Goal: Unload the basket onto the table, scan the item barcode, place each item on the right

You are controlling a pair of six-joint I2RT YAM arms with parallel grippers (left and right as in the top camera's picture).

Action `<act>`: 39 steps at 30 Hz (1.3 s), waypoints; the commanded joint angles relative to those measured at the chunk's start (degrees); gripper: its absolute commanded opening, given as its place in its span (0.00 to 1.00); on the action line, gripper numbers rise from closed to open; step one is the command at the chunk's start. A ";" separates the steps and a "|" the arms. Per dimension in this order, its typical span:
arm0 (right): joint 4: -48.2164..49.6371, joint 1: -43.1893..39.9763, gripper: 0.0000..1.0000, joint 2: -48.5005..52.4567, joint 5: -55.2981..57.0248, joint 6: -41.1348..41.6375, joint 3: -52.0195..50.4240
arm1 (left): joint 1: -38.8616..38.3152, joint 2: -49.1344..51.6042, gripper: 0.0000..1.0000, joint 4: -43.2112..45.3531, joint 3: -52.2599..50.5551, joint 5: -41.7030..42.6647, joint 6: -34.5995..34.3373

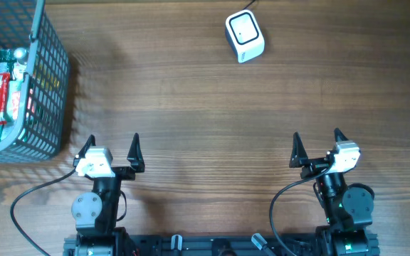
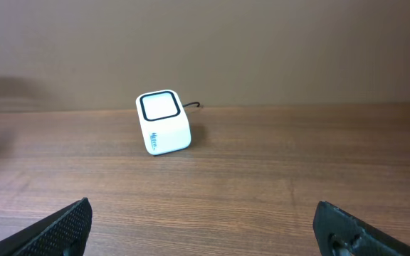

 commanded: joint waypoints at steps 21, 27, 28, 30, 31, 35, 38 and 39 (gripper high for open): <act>0.13 -0.24 1.00 0.24 -1.11 0.37 -0.07 | -0.37 -0.42 1.00 -0.52 -0.04 -2.97 5.18; 0.13 -0.24 1.00 0.24 -1.11 0.37 -0.07 | -0.37 -0.42 1.00 -0.50 -0.04 -2.97 5.18; 0.13 -0.24 1.00 0.24 -1.11 0.39 -0.07 | -0.37 -0.42 1.00 -0.52 -0.04 -2.97 5.18; 0.13 -0.24 1.00 0.24 -1.11 0.39 -0.07 | -0.37 -0.42 1.00 0.57 -0.04 -2.97 5.18; 0.13 -0.24 1.00 0.24 -1.11 0.42 -0.07 | -0.39 -0.42 1.00 2.38 -0.04 -1.29 4.81; 0.13 -0.24 1.00 0.24 -1.11 0.39 -0.07 | -0.37 -0.42 1.00 5.97 2.58 7.58 -0.79; 0.13 -0.24 1.00 0.24 -1.11 0.39 -0.07 | -0.37 1.27 1.00 -3.91 13.33 7.58 -4.59; 0.13 -0.24 1.00 0.24 -1.14 0.39 -0.07 | -0.39 3.15 1.00 -8.46 18.51 7.63 -4.59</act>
